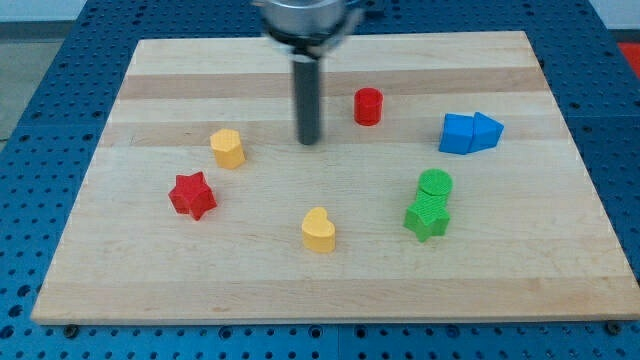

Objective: Move the red circle to the right of the yellow hexagon

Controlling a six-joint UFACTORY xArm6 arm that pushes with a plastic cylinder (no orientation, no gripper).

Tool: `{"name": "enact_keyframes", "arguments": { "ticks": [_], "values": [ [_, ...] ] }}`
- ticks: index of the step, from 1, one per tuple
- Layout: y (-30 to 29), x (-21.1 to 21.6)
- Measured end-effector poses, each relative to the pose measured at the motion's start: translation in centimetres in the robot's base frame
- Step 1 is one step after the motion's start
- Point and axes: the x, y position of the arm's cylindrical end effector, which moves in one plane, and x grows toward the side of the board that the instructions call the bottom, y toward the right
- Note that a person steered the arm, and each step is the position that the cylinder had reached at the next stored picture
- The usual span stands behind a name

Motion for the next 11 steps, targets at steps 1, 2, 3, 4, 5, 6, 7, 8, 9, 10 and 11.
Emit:
{"name": "enact_keyframes", "arguments": {
  "ticks": [1,2,3,4,5,6,7,8,9,10,11],
  "values": [
    [-2.8,-6.4],
    [3.4,-10.2],
    [12.5,-10.0],
    [13.0,-8.0],
    [11.1,-5.6],
    [9.6,-4.2],
    [10.5,-2.3],
    [12.8,-1.5],
    [13.2,-0.5],
    [12.3,0.1],
    [10.0,0.3]
  ]
}}
